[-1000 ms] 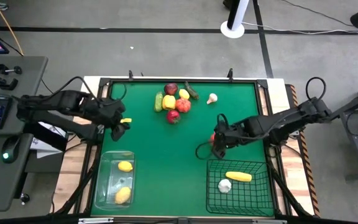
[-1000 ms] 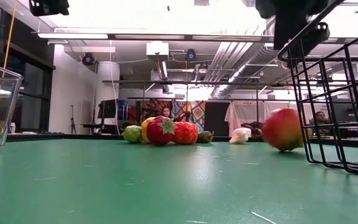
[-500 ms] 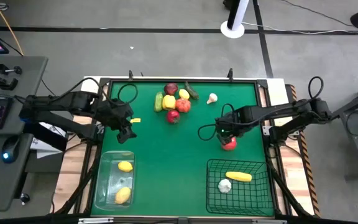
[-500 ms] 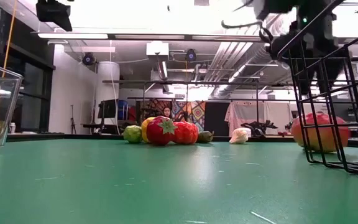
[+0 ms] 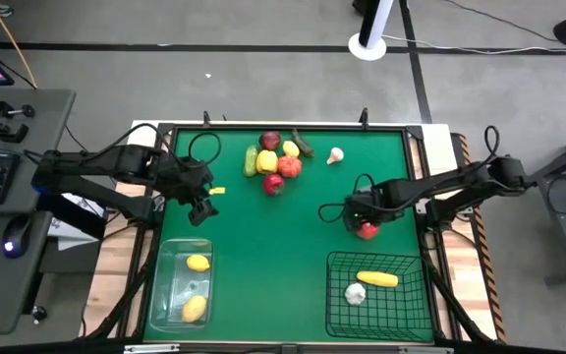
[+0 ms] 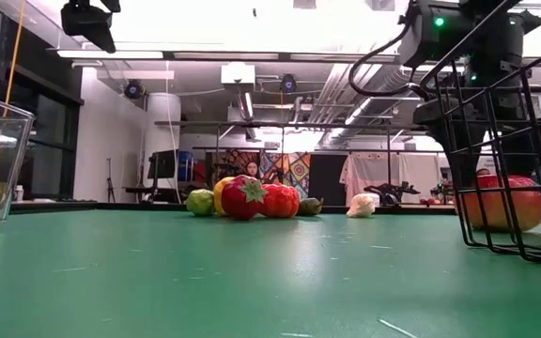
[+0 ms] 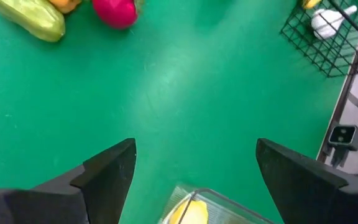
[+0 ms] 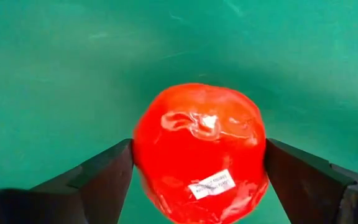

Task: Sort produce into baskets
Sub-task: Put the bottom apple into the transparent bin

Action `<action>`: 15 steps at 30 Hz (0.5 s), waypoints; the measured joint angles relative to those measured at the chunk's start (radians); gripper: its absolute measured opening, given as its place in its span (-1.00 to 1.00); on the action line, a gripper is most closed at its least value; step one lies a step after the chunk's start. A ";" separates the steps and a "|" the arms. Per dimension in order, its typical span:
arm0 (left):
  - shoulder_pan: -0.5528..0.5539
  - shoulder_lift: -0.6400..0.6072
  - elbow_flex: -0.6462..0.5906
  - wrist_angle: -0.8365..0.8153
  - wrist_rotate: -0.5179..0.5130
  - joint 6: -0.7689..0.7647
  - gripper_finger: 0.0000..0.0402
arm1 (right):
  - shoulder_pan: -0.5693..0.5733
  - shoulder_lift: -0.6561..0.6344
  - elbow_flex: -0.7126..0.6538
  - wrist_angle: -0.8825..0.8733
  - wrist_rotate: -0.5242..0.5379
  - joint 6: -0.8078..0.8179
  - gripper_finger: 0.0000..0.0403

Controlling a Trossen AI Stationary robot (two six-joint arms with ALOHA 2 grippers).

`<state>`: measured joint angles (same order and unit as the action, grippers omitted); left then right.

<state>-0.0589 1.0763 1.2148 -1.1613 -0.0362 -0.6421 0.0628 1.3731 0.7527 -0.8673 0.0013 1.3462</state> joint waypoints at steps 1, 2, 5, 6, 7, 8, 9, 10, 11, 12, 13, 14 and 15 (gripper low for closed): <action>0.000 0.000 0.000 0.000 -0.002 0.000 0.59 | 0.005 -0.001 -0.011 0.020 -0.003 0.007 0.67; 0.000 0.000 0.000 0.000 -0.004 0.000 0.59 | 0.010 0.000 -0.017 0.034 -0.003 0.014 0.67; 0.000 0.000 0.000 0.001 -0.017 0.000 0.59 | 0.011 0.000 -0.033 0.046 -0.009 0.016 0.67; 0.000 0.000 0.000 0.001 -0.025 0.000 0.59 | 0.010 0.000 -0.037 0.049 -0.010 0.014 0.67; 0.000 0.000 0.000 0.002 -0.032 0.000 0.59 | 0.009 0.000 -0.038 0.051 -0.010 0.003 0.67; 0.000 0.000 0.000 0.005 -0.038 0.000 0.59 | 0.004 0.000 -0.039 0.054 -0.012 -0.010 0.67; 0.000 0.000 0.000 0.008 -0.044 0.000 0.59 | 0.001 0.001 -0.039 0.057 -0.017 -0.017 0.66; 0.000 0.000 0.000 0.011 -0.048 0.000 0.59 | 0.000 0.001 -0.039 0.060 -0.017 -0.019 0.63; 0.000 -0.001 0.000 0.015 -0.049 0.000 0.59 | 0.000 0.003 -0.033 0.062 -0.013 -0.024 0.60; 0.000 -0.003 0.000 0.020 -0.048 0.000 0.59 | 0.001 0.007 -0.021 0.058 -0.005 -0.040 0.55; 0.000 -0.007 0.000 0.031 -0.046 0.000 0.59 | 0.004 0.008 -0.005 0.063 0.006 -0.056 0.49; 0.000 -0.015 0.000 0.050 -0.037 0.000 0.59 | 0.006 0.010 0.014 0.067 0.019 -0.077 0.43; 0.000 -0.024 0.000 0.072 -0.028 -0.001 0.59 | 0.006 0.014 0.037 0.073 0.034 -0.105 0.37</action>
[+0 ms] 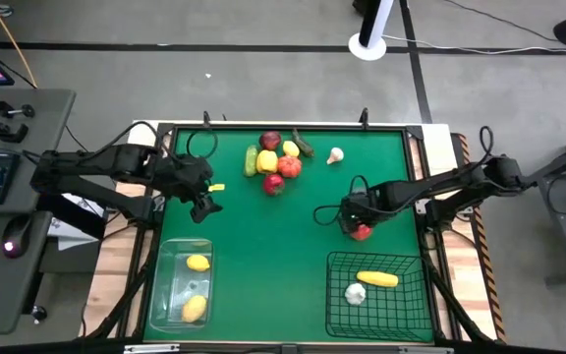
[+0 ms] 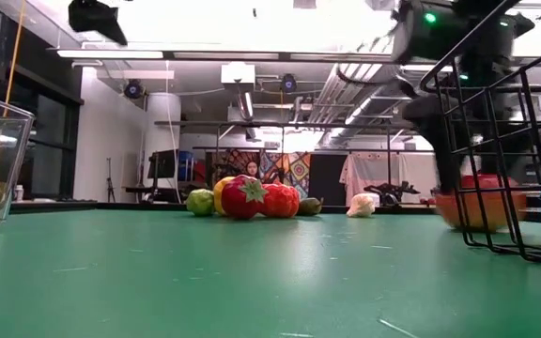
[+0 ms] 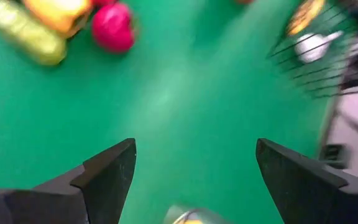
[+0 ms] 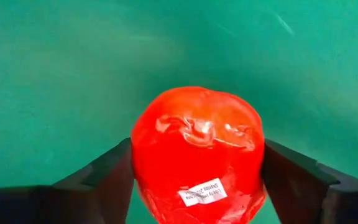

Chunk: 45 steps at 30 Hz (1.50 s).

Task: Sort produce into baskets
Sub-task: Put the bottom apple into the transparent bin

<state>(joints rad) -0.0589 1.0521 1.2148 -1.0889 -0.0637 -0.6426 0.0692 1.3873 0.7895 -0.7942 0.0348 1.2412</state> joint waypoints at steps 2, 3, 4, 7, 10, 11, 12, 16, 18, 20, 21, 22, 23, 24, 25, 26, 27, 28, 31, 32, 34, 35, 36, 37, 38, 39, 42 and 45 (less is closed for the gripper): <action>0.000 -0.022 0.007 0.038 0.006 -0.001 0.59 | -0.001 0.002 0.057 0.049 0.023 -0.059 0.28; 0.000 -0.033 0.017 0.055 0.006 -0.002 0.59 | -0.005 -0.004 0.087 0.084 0.035 -0.086 0.26; 0.000 -0.044 0.032 0.069 0.004 -0.001 0.59 | -0.008 -0.006 0.114 0.121 0.046 -0.115 0.26; 0.000 -0.074 0.083 0.105 -0.025 0.037 0.59 | -0.020 -0.002 0.170 0.233 0.081 -0.186 0.26; 0.000 -0.103 0.135 0.177 -0.077 0.092 0.59 | -0.037 -0.001 0.204 0.444 0.094 -0.251 0.26; 0.000 -0.115 0.150 0.218 -0.101 0.112 0.59 | -0.041 0.010 0.211 0.504 0.096 -0.272 0.26; 0.000 -0.126 0.160 0.260 -0.127 0.132 0.59 | -0.043 0.028 0.219 0.567 0.096 -0.288 0.26; 0.001 -0.163 0.173 0.435 -0.225 0.213 0.59 | -0.030 0.153 0.273 0.817 0.075 -0.353 0.26; 0.001 -0.173 0.172 0.484 -0.275 0.235 0.59 | -0.008 0.247 0.325 0.939 0.032 -0.373 0.26; 0.001 -0.182 0.172 0.498 -0.312 0.236 0.59 | 0.018 0.354 0.400 1.008 -0.009 -0.390 0.26; 0.001 -0.184 0.172 0.499 -0.321 0.236 0.59 | 0.033 0.408 0.452 1.026 -0.025 -0.401 0.26; 0.001 -0.186 0.172 0.502 -0.323 0.237 0.59 | 0.047 0.461 0.507 1.028 -0.039 -0.416 0.26; 0.001 -0.187 0.172 0.504 -0.323 0.237 0.59 | 0.061 0.513 0.569 1.029 -0.051 -0.438 0.26; 0.001 -0.188 0.172 0.504 -0.323 0.237 0.59 | 0.074 0.566 0.636 1.028 -0.062 -0.458 0.27; 0.001 -0.188 0.172 0.504 -0.323 0.237 0.59 | 0.086 0.614 0.702 1.019 -0.071 -0.475 0.27; 0.001 -0.188 0.172 0.504 -0.323 0.239 0.59 | 0.098 0.665 0.772 1.012 -0.073 -0.490 0.28; 0.001 -0.188 0.172 0.504 -0.322 0.245 0.59 | 0.108 0.715 0.842 1.005 -0.073 -0.503 0.28; 0.001 -0.187 0.171 0.503 -0.313 0.253 0.59 | 0.117 0.764 0.908 0.996 -0.072 -0.512 0.29; 0.001 -0.187 0.171 0.503 -0.283 0.271 0.59 | 0.136 0.907 1.107 0.963 -0.056 -0.516 0.29; 0.001 -0.187 0.171 0.503 -0.280 0.271 0.59 | 0.140 0.951 1.170 0.954 -0.052 -0.512 0.30; 0.001 -0.189 0.171 0.502 -0.267 0.270 0.59 | 0.144 1.035 1.290 0.955 -0.051 -0.497 0.30; 0.001 -0.189 0.171 0.503 -0.258 0.271 0.59 | 0.146 1.071 1.343 0.956 -0.051 -0.492 0.30; 0.000 -0.189 0.171 0.503 -0.256 0.271 0.59 | 0.149 1.109 1.395 0.956 -0.050 -0.483 0.30; 0.000 -0.189 0.171 0.503 -0.255 0.270 0.59 | 0.152 1.141 1.445 0.956 -0.044 -0.476 0.30; 0.000 -0.189 0.171 0.503 -0.255 0.266 0.59 | 0.154 1.170 1.487 0.955 -0.035 -0.474 0.30; 0.000 -0.189 0.171 0.503 -0.255 0.260 0.59 | 0.157 1.198 1.529 0.955 -0.028 -0.472 0.30; 0.000 -0.189 0.171 0.503 -0.254 0.255 0.59 | 0.165 1.231 1.545 1.024 0.009 -0.431 0.30; 0.000 -0.189 0.171 0.505 -0.254 0.255 0.59 | 0.171 1.231 1.503 1.067 0.020 -0.385 0.31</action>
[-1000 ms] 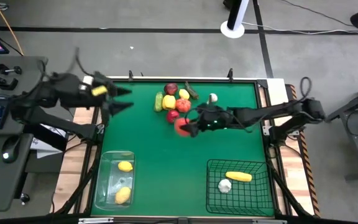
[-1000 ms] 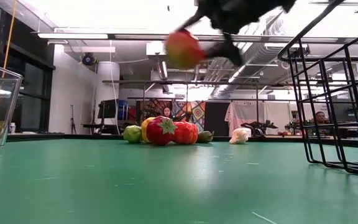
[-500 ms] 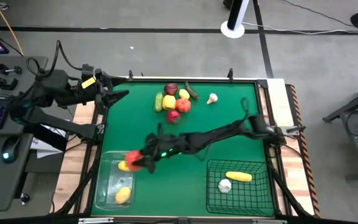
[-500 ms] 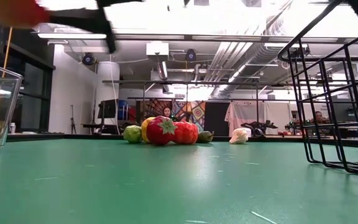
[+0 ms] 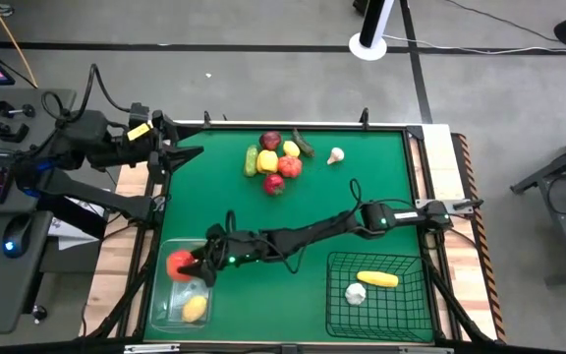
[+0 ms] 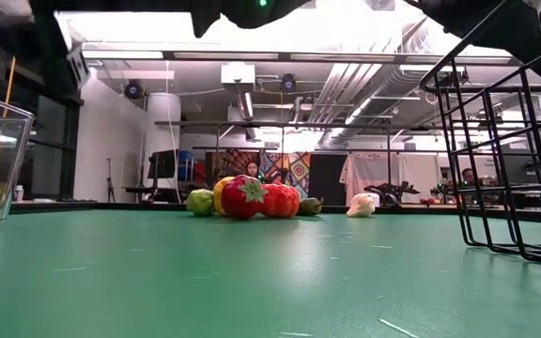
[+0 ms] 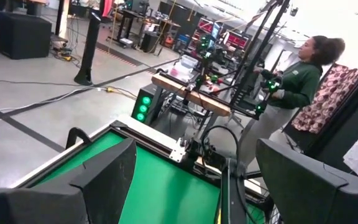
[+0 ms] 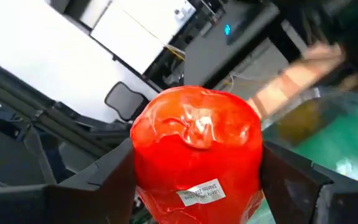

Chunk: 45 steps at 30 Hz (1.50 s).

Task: Sort produce into baskets
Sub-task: Put the bottom apple into the transparent bin, then put the tomato into the transparent bin

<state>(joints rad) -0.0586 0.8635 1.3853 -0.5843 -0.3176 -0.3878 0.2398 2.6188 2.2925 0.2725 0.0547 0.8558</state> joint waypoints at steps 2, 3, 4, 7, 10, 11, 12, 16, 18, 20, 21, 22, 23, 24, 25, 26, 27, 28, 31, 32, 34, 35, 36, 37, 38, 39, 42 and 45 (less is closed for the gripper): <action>0.000 0.000 0.000 0.002 0.000 0.000 0.59 | 0.000 0.001 -0.012 -0.017 -0.004 0.008 0.31; 0.000 0.000 0.000 0.002 0.000 0.000 0.59 | -0.001 0.001 -0.019 -0.022 -0.007 0.006 0.31; 0.000 0.000 0.000 0.003 0.000 -0.001 0.59 | -0.001 0.001 -0.021 -0.021 -0.012 -0.002 0.32; 0.000 0.000 0.000 0.003 0.000 -0.001 0.59 | -0.002 0.001 -0.022 -0.021 -0.030 -0.022 0.45; 0.000 0.000 0.000 0.003 0.001 -0.001 0.59 | -0.002 0.001 -0.022 -0.026 -0.054 -0.052 0.72; 0.000 0.000 0.000 0.003 0.001 -0.001 0.59 | -0.002 0.001 -0.022 -0.029 -0.056 -0.075 0.83; 0.000 0.000 0.000 0.003 0.001 -0.001 0.59 | -0.002 0.001 -0.022 -0.030 -0.056 -0.096 0.90; 0.000 0.000 0.000 0.003 -0.001 0.023 0.59 | -0.017 -0.020 -0.022 -0.046 -0.116 -0.117 0.83; 0.000 0.000 0.000 0.004 -0.005 0.023 0.59 | -0.041 -0.045 -0.022 -0.096 -0.175 -0.155 0.78; 0.000 0.000 0.000 0.006 -0.007 0.023 0.59 | -0.070 -0.086 -0.022 -0.192 -0.230 -0.213 0.76; 0.000 0.000 0.000 0.005 -0.009 0.023 0.59 | -0.086 -0.109 -0.022 -0.255 -0.261 -0.253 0.75; 0.000 0.000 0.000 0.005 -0.009 0.023 0.59 | -0.102 -0.133 -0.022 -0.331 -0.285 -0.297 0.76; 0.000 0.000 0.000 0.005 -0.010 0.023 0.59 | -0.117 -0.156 -0.021 -0.416 -0.296 -0.344 0.76; 0.000 0.000 0.000 0.005 -0.012 0.023 0.59 | -0.132 -0.184 -0.021 -0.513 -0.293 -0.398 0.76; 0.000 0.000 0.000 0.005 -0.015 0.023 0.59 | -0.147 -0.208 -0.022 -0.611 -0.285 -0.454 0.76; 0.000 0.000 0.000 0.003 -0.024 0.023 0.59 | -0.163 -0.231 -0.022 -0.691 -0.266 -0.510 0.76; 0.000 0.001 0.000 0.001 -0.035 0.021 0.59 | -0.180 -0.258 -0.022 -0.780 -0.247 -0.564 0.76; 0.000 0.002 0.000 -0.003 -0.053 0.015 0.59 | -0.197 -0.283 -0.031 -0.867 -0.227 -0.615 0.76; 0.000 0.008 -0.001 -0.010 -0.100 -0.002 0.59 | -0.255 -0.371 -0.105 -1.061 -0.207 -0.728 0.76; 0.000 0.014 -0.001 -0.015 -0.113 -0.008 0.59 | -0.279 -0.410 -0.157 -1.099 -0.205 -0.756 0.76; 0.000 0.023 -0.001 -0.018 -0.128 -0.026 0.59 | -0.323 -0.503 -0.318 -1.105 -0.204 -0.780 0.76; 0.000 0.035 -0.001 -0.020 -0.136 -0.030 0.59 | -0.346 -0.565 -0.419 -1.084 -0.203 -0.781 0.76; 0.000 0.049 -0.001 -0.020 -0.145 -0.030 0.59 | -0.368 -0.633 -0.525 -1.050 -0.204 -0.769 0.76; 0.000 0.065 0.000 -0.020 -0.156 -0.030 0.59 | -0.387 -0.708 -0.640 -0.990 -0.211 -0.746 0.76; 0.000 0.086 0.000 -0.020 -0.167 -0.029 0.59 | -0.404 -0.786 -0.750 -0.928 -0.225 -0.714 0.76; 0.002 0.115 0.000 -0.020 -0.178 -0.029 0.59 | -0.418 -0.867 -0.856 -0.883 -0.241 -0.678 0.76; 0.042 0.236 0.001 -0.044 -0.171 0.004 0.59 | -0.436 -1.100 -1.137 -0.761 -0.252 -0.553 0.76; 0.119 0.387 -0.002 -0.114 -0.078 0.023 0.59 | -0.436 -1.309 -1.331 -0.680 -0.264 -0.438 0.76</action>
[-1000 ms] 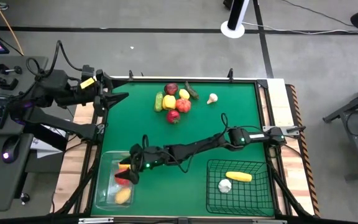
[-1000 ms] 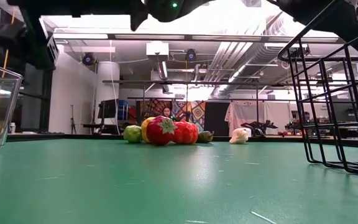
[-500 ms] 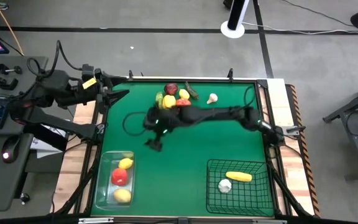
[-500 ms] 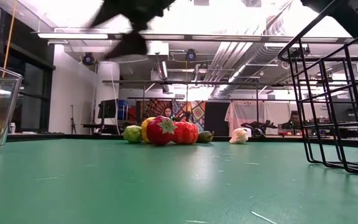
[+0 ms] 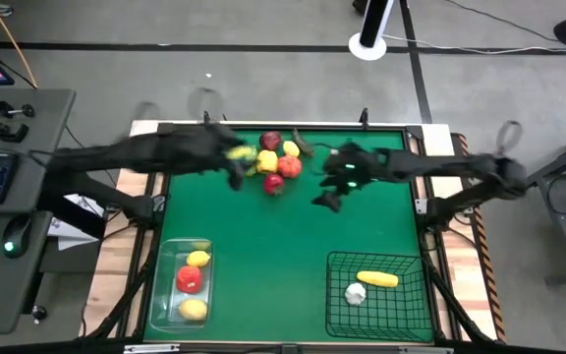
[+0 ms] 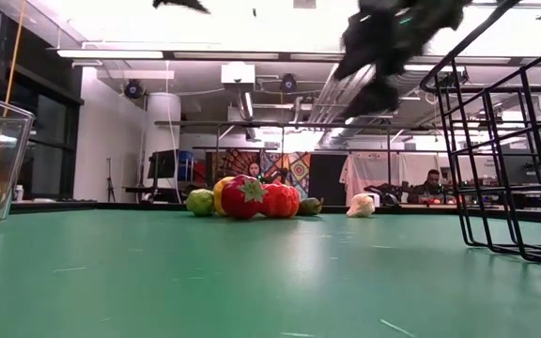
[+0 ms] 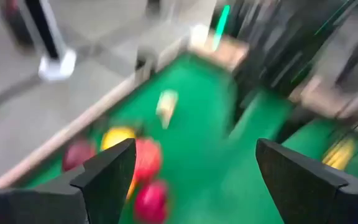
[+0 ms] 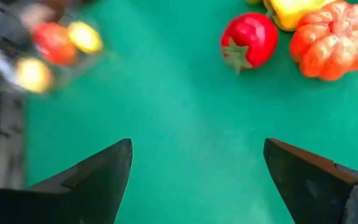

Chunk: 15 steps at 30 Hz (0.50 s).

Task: Sort produce into baskets
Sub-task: Put the tomato into the transparent bin

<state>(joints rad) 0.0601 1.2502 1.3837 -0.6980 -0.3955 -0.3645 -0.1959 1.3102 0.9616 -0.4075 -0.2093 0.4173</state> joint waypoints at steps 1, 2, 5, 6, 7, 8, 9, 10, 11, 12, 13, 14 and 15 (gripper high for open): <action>0.028 0.049 0.000 -0.033 0.038 0.000 0.59 | 0.000 -0.060 -0.045 0.019 -0.007 0.028 0.76; 0.054 0.093 0.000 -0.045 0.080 -0.003 0.59 | 0.000 -0.119 -0.086 0.027 -0.009 0.059 0.76; 0.121 0.230 0.001 -0.064 0.188 0.016 0.59 | 0.000 -0.254 -0.174 0.031 0.008 0.144 0.76; 0.136 0.278 0.001 -0.060 0.216 0.040 0.59 | 0.000 -0.291 -0.194 0.033 0.026 0.168 0.76; 0.148 0.323 0.001 -0.056 0.232 0.065 0.59 | 0.000 -0.327 -0.214 0.039 0.040 0.194 0.76; 0.159 0.365 0.001 -0.056 0.237 0.088 0.59 | 0.000 -0.356 -0.229 0.043 0.052 0.216 0.76; 0.168 0.403 0.001 -0.058 0.236 0.107 0.59 | 0.000 -0.380 -0.243 0.045 0.058 0.237 0.76; 0.177 0.437 0.001 -0.057 0.233 0.115 0.59 | 0.000 -0.398 -0.255 0.043 0.064 0.252 0.76; 0.187 0.470 0.002 -0.058 0.232 0.120 0.59 | 0.000 -0.412 -0.264 0.041 0.075 0.265 0.76; 0.195 0.503 0.002 -0.060 0.230 0.120 0.59 | 0.000 -0.423 -0.269 0.042 0.087 0.281 0.76; 0.200 0.535 0.002 -0.060 0.229 0.115 0.59 | 0.000 -0.430 -0.273 0.045 0.096 0.291 0.76; 0.205 0.563 0.001 -0.060 0.229 0.108 0.59 | 0.000 -0.433 -0.274 0.045 0.104 0.305 0.76; 0.209 0.586 0.001 -0.058 0.227 0.106 0.59 | 0.000 -0.432 -0.274 0.047 0.108 0.312 0.76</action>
<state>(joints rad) 0.2694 1.8358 1.3846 -0.7563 -0.1683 -0.2590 -0.1959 0.8781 0.6876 -0.3603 -0.1011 0.7296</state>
